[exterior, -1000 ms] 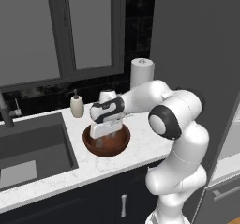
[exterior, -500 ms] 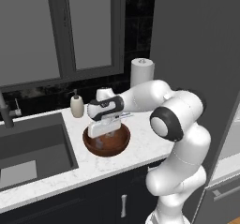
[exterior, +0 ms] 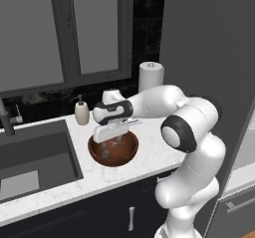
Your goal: Grab a lemon wedge from the fridge and one ice cube from the ice bowl, and put them in the glass of lemonade.
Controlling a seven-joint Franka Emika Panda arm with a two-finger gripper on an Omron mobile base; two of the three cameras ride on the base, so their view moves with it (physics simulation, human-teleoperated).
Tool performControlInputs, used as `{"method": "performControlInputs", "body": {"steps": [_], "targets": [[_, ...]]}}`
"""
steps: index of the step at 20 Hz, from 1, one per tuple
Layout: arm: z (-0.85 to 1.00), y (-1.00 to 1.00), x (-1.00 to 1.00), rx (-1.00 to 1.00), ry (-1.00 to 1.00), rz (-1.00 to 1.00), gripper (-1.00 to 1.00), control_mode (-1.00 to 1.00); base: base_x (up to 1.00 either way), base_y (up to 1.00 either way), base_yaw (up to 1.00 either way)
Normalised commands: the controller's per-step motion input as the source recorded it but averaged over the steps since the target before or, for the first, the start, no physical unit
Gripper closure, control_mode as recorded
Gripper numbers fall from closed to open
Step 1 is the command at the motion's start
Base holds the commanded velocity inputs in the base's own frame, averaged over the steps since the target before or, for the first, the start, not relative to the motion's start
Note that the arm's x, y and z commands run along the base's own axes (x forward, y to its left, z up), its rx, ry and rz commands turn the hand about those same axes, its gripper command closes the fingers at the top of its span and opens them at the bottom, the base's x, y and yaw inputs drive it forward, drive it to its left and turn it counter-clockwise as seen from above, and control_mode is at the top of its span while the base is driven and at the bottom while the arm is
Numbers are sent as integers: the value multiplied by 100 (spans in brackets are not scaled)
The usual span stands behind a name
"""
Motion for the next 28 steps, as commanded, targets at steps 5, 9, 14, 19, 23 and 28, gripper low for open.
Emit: {"method": "performControlInputs", "body": {"steps": [5,9,14,19,23,28], "targets": [[4,12,-62,0,1,10,-100,-100,0,0,0],[-29,4,11,-5,2,16,-100,-100,0,0,0],[-6,0,49,-3,0,13,-100,-100,0,0,0],[-2,-7,5,0,0,13,-100,-100,0,0,0],[2,3,-58,0,0,21,-100,-100,0,0,0],[0,0,-2,0,0,19,-100,-100,0,0,0]]}}
